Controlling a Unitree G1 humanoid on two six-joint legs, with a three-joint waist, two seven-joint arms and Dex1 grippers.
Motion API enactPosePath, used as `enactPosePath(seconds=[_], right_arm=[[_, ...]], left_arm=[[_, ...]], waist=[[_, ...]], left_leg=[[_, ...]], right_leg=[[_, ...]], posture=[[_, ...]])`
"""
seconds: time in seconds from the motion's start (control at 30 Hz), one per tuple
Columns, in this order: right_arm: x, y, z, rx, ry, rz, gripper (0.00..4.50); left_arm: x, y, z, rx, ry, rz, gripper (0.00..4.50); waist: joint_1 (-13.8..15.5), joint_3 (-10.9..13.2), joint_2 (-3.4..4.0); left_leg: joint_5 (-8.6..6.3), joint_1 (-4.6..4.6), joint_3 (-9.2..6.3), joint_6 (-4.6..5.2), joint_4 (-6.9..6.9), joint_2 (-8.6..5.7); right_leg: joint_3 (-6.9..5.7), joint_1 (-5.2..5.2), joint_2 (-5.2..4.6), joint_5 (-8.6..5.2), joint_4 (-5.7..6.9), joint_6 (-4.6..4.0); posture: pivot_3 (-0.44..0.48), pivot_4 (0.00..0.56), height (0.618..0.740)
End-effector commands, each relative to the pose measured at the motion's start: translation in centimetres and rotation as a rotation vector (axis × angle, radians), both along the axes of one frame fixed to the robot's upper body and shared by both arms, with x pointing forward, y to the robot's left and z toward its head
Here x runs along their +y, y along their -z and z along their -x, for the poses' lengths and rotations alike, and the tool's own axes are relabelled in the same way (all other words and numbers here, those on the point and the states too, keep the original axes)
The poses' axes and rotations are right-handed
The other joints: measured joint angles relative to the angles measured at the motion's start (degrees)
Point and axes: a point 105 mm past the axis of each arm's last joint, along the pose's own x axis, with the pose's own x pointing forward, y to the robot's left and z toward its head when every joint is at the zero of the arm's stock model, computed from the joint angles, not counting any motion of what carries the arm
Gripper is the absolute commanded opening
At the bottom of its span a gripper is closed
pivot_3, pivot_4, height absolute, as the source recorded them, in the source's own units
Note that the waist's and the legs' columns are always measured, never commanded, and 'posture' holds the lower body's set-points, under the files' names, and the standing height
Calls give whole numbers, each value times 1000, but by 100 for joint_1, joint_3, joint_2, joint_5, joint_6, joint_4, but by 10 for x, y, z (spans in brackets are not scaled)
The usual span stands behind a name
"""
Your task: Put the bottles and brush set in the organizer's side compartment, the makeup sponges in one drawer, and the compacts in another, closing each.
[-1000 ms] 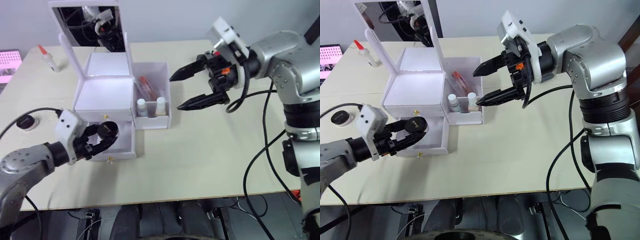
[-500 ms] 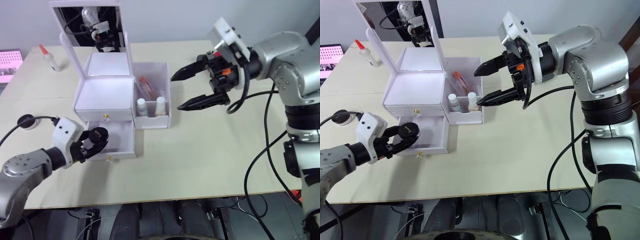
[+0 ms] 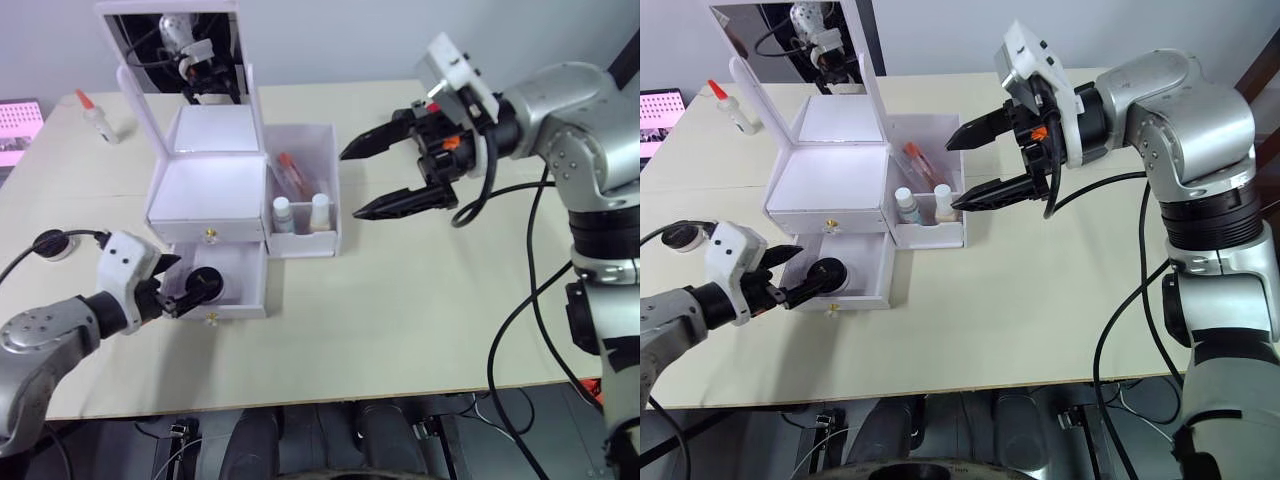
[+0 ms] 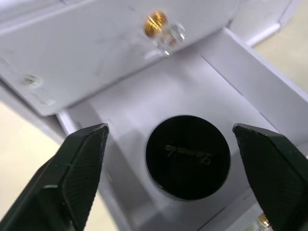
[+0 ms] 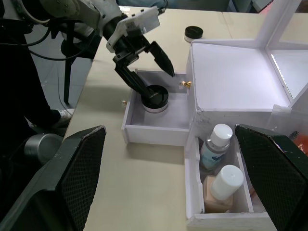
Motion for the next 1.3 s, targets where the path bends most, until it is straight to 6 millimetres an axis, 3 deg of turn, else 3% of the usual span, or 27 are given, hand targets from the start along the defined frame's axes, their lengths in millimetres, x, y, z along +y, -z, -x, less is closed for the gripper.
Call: enactPosePath(seconds=[0.03, 0.23, 0.4, 0.47, 0.53, 0.6, 0.93, 1.3], right_arm=[[-3, -11, 1, -46, 0, -21, 4500], [-19, -3, -10, -97, 29, -16, 4500], [-41, 7, -20, -101, 93, 0, 4500], [-44, 8, -22, -103, 102, 1, 4500], [-44, 6, -22, -105, 99, -8, 4500], [-41, 4, -22, -105, 86, -17, 4500], [-12, -12, -22, -74, 16, -96, 4500], [4, -21, -16, -46, -8, -98, 4500]], left_arm=[[3, -27, 5, -65, 3, -2, 4434], [11, -42, 28, -76, 0, 79, 4434], [65, -29, 54, -54, -199, 51, 4434], [88, -25, 62, -77, -300, 53, 4434], [124, -17, 79, -121, -475, 94, 4434], [142, -7, 95, -148, -575, 76, 4434], [182, 35, 157, -229, -942, 3, 4434], [179, 43, 159, -281, -1004, -5, 4434]], waist=[[-1, 0, 0], [-13, 0, 0], [-12, 1, 2], [-10, 3, 4], [-14, 3, 4], [-38, 2, 3], [-5, 0, -3], [-15, -2, -6]], left_leg=[[0, 0, 0, 0, 0, 0], [0, 0, 1, 0, 2, 1], [0, 1, 5, 0, -3, 2], [0, 1, 8, 0, -2, 2], [-1, 2, 8, -1, 2, 5], [-2, 3, 15, -3, 6, 11], [-5, 2, 26, -8, 6, 16], [-23, -2, 27, -38, 9, 17]], right_leg=[[0, 0, 0, 0, 0, 0], [0, 0, 0, 0, -1, 0], [0, -2, 0, -1, -4, -1], [0, -2, -1, -1, -5, -2], [0, -3, 0, -7, -7, 8], [0, -4, -1, -8, -12, 10], [0, -7, -6, -6, -20, 7], [0, -10, -7, -7, -24, 8]], posture=[[0, 150, 740], [0, 150, 740], [0, 150, 740], [0, 150, 740], [0, 150, 740], [0, 150, 740], [0, 150, 740], [0, 150, 740]])
